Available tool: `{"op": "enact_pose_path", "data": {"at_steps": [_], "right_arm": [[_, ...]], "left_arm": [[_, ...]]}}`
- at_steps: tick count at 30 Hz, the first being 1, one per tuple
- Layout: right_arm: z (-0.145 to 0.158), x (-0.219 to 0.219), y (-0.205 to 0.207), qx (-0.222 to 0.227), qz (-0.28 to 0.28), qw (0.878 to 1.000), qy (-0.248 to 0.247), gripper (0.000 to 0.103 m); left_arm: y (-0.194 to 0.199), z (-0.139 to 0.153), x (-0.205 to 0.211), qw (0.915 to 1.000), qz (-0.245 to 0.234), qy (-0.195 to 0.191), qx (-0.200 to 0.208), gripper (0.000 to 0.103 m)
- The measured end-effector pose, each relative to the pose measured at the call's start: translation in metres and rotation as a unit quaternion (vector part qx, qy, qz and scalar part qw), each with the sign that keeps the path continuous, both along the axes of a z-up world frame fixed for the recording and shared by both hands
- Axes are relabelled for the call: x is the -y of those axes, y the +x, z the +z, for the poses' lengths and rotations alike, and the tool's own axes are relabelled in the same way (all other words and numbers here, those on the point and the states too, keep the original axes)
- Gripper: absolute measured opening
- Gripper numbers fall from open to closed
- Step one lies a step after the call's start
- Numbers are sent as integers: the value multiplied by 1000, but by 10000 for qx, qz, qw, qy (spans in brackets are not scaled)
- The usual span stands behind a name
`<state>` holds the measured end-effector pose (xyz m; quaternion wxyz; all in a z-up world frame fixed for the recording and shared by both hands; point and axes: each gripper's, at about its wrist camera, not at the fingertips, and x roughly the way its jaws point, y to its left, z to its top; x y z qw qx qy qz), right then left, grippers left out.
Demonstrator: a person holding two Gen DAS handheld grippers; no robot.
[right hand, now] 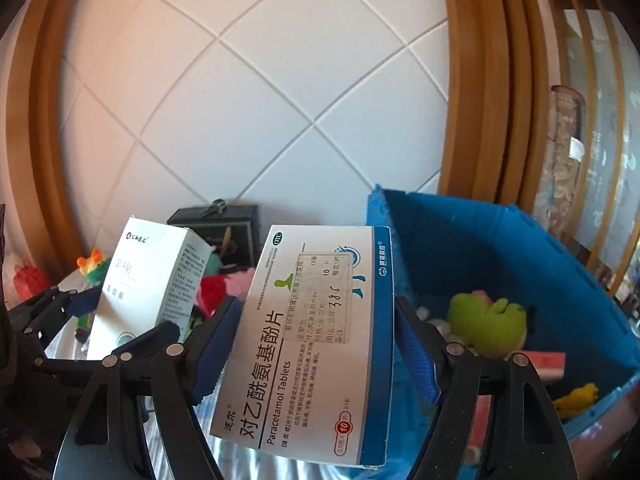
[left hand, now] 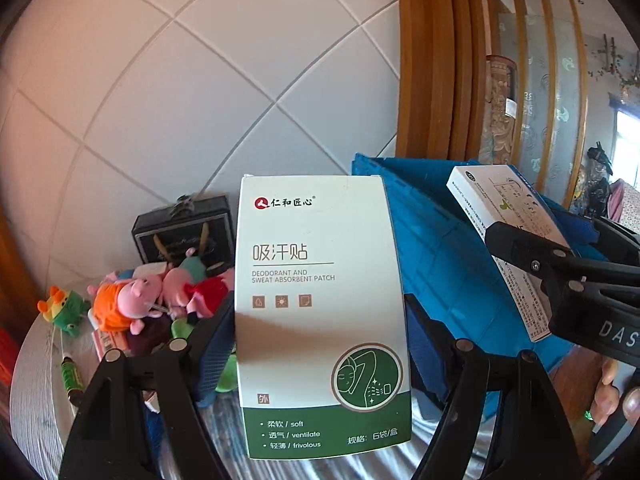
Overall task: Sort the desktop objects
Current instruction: 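Carry both boxes over the blue crate and open both tools to drop them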
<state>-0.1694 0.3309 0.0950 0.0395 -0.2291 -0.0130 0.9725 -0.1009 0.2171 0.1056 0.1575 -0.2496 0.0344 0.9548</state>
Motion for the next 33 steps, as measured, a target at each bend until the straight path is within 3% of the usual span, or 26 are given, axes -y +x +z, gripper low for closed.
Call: {"op": "enact_pose_path", "data": {"at_steps": [9, 17, 24, 33], "right_arm": [[20, -126, 25, -280, -1021, 9944, -15, 75], [-1, -208, 37, 23, -1699, 9854, 98, 75], [-17, -244, 37, 221, -1876, 9819, 166, 75], [-24, -265, 25, 347, -1950, 9799, 244, 76]], "left_arm": [[-16, 36, -120, 9979, -613, 92, -188, 77], [-24, 31, -216, 9930, -1175, -141, 61, 78], [-29, 17, -260, 9906, -1273, -401, 309, 78], [-33, 12, -267, 9912, -1186, -471, 349, 78]]}}
